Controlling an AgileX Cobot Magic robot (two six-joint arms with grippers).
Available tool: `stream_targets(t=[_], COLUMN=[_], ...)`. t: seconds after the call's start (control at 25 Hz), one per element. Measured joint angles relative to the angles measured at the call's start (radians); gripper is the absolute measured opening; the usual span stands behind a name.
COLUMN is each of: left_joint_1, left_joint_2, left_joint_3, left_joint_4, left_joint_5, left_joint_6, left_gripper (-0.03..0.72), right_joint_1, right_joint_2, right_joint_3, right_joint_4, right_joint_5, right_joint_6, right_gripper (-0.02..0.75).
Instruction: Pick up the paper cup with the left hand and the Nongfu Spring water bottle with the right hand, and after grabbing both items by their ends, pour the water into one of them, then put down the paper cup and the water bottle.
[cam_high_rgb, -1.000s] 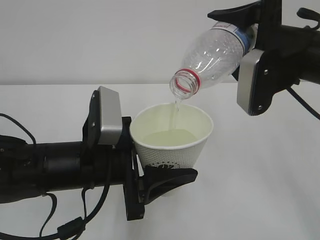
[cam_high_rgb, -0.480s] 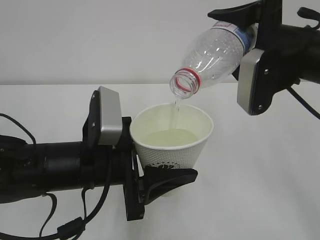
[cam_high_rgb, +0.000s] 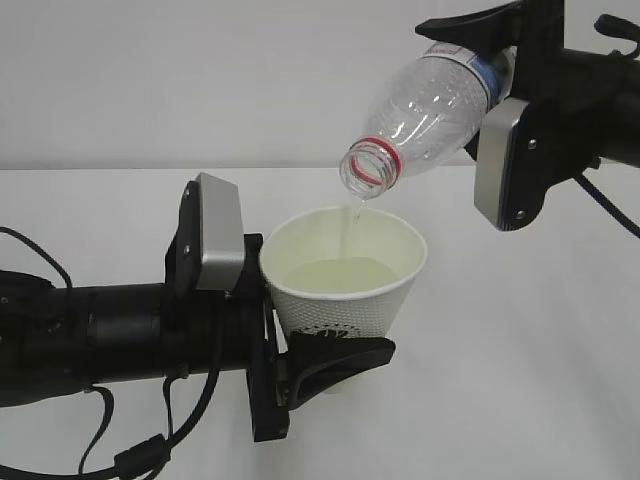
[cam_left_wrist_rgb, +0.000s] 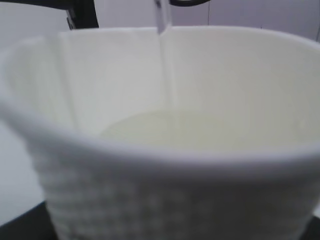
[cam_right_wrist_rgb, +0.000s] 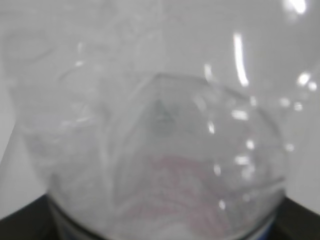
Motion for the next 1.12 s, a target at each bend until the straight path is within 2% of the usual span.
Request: stream_targets(t=[1.12], left_joint_1=[0.0], left_joint_2=[0.0], left_joint_3=[0.0], left_joint_4=[0.0], left_joint_5=[0.004], left_joint_6=[0.0], left_gripper=[0.496], right_joint_1=[0.0], right_joint_2=[0.0], right_joint_3=[0.0], right_joint_4=[0.002], right_joint_5=[0.0], right_joint_6=[-0.007], right_gripper=[0.512])
